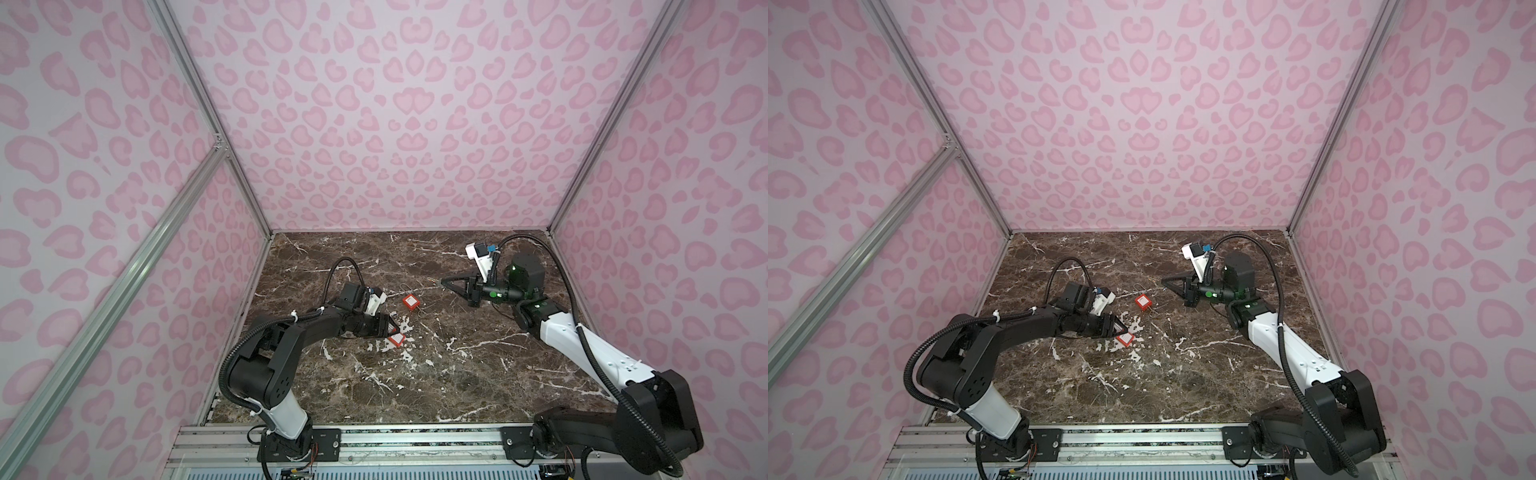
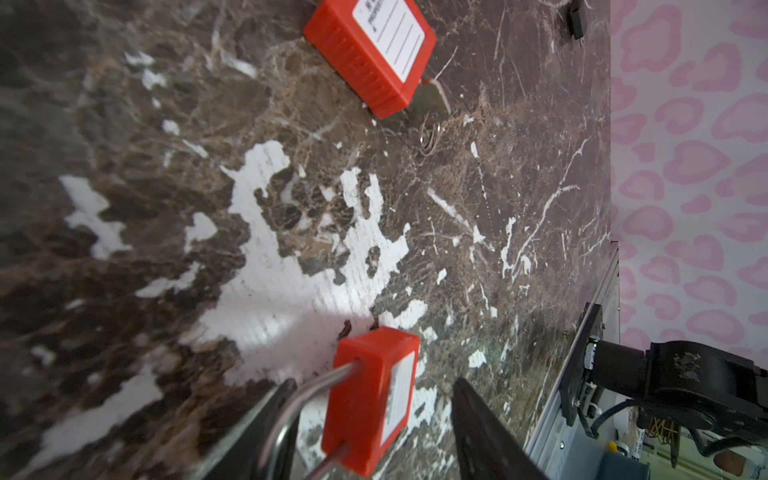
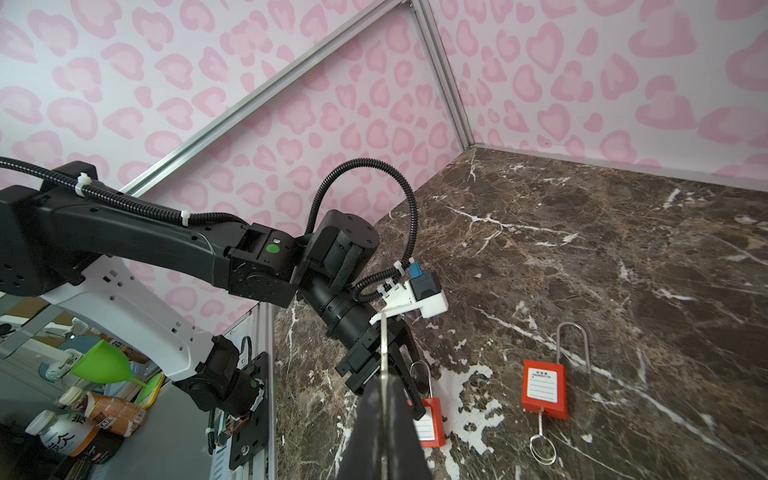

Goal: Lock with the key

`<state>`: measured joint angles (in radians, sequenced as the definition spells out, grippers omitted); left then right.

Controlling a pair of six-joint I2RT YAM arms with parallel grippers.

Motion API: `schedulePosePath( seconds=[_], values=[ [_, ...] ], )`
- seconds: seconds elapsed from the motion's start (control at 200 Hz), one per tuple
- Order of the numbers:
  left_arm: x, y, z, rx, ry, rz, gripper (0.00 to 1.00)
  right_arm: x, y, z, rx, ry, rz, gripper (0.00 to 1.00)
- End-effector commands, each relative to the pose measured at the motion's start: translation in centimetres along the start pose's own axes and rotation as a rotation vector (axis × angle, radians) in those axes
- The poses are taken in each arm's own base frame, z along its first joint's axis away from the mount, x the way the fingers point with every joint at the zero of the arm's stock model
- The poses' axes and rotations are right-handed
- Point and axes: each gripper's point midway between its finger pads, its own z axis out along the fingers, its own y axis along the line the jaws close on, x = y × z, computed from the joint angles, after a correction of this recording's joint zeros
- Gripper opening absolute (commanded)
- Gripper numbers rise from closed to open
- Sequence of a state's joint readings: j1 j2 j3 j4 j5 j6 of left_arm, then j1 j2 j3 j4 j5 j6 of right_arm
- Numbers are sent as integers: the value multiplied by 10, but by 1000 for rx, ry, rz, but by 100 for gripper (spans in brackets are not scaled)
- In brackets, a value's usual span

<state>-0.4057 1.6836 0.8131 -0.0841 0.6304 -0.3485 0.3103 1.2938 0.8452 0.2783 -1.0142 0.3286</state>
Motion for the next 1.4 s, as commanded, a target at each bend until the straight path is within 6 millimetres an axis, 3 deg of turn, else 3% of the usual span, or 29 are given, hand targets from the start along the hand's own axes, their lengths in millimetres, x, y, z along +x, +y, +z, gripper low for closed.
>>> schedulePosePath(
  seconds=[0.0,0.39,1.065,1.395],
  values=[
    [-5,9,2,-51,3,-19,61,1,0,0,2,9,-15,0],
    [-30,-1,12,-10,-10,-20,61,8,-2,-2,19,44,-26,0],
    [-36,-27,36,76,43,-5,61,10,0,-4,22,43,-24,0],
    [-48,-27,32,24,2,23,63,12,0,-5,23,46,-23,0]
  ],
)
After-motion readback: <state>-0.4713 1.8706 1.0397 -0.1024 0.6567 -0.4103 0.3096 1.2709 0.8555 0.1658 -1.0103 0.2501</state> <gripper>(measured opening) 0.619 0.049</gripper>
